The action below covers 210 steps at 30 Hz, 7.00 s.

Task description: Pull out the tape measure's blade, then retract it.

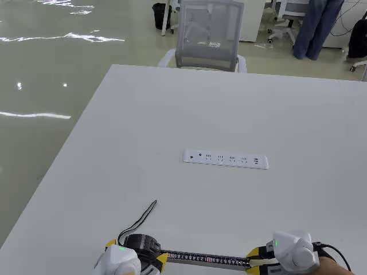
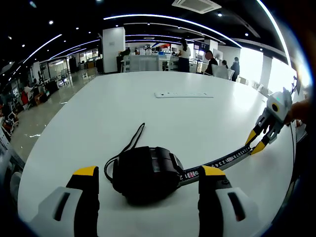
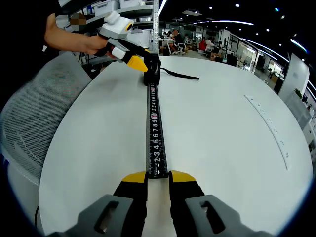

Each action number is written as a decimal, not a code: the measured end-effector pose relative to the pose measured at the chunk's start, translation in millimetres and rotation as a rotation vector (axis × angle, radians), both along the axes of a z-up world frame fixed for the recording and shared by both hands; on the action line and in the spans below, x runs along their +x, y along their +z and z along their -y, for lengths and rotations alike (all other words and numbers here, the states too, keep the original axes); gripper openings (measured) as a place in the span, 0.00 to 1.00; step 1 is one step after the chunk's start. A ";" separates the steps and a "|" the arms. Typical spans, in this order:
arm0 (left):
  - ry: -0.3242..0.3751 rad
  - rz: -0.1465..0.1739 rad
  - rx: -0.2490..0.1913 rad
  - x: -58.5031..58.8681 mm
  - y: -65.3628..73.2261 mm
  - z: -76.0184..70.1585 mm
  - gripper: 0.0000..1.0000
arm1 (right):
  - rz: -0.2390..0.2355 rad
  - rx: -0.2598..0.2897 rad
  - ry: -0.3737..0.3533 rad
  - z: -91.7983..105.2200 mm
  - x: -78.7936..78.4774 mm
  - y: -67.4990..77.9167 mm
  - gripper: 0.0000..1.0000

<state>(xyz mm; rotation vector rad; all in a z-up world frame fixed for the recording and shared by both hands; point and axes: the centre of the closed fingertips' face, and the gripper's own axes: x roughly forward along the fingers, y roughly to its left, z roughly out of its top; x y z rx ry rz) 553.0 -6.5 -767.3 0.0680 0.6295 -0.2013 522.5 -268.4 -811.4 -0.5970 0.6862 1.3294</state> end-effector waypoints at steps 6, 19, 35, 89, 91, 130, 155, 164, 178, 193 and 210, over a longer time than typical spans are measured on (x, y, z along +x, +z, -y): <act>0.046 0.006 -0.008 3.7 -2.2 -2.0 0.78 | -0.006 0.007 -0.003 -1.7 -0.4 -0.9 0.15; 0.160 -0.011 -0.070 7.9 -9.5 -4.9 0.69 | 0.003 0.004 -0.006 -2.5 -0.7 -0.5 0.14; 0.242 -0.030 -0.112 7.7 -15.1 -5.2 0.65 | 0.008 0.011 -0.021 -1.1 -0.4 -1.7 0.14; 0.217 -0.052 -0.083 6.4 -17.3 -4.8 0.62 | 0.044 -0.025 0.017 -9.0 0.6 5.5 0.14; 0.217 -0.050 -0.082 6.3 -17.3 -4.8 0.62 | 0.044 -0.024 0.017 -9.2 1.0 5.3 0.14; 0.217 -0.056 -0.068 6.6 -18.8 -5.7 0.62 | 0.066 -0.024 0.044 -20.0 5.2 7.9 0.14; 0.215 -0.051 -0.070 6.7 -18.6 -5.4 0.62 | 0.060 -0.013 0.055 -30.6 6.0 9.5 0.13; 0.215 -0.051 -0.070 7.0 -19.1 -5.6 0.62 | 0.055 -0.014 0.055 -34.0 6.3 9.5 0.13; 0.212 -0.051 -0.071 6.7 -18.5 -5.6 0.62 | 0.048 -0.015 0.054 -38.9 6.2 8.8 0.13; 0.211 -0.051 -0.072 6.8 -18.3 -5.0 0.62 | 0.042 -0.009 0.054 -45.2 7.1 8.6 0.13; 0.208 -0.050 -0.072 6.5 -18.1 -5.1 0.62 | 0.035 -0.003 0.059 -53.6 7.8 6.4 0.13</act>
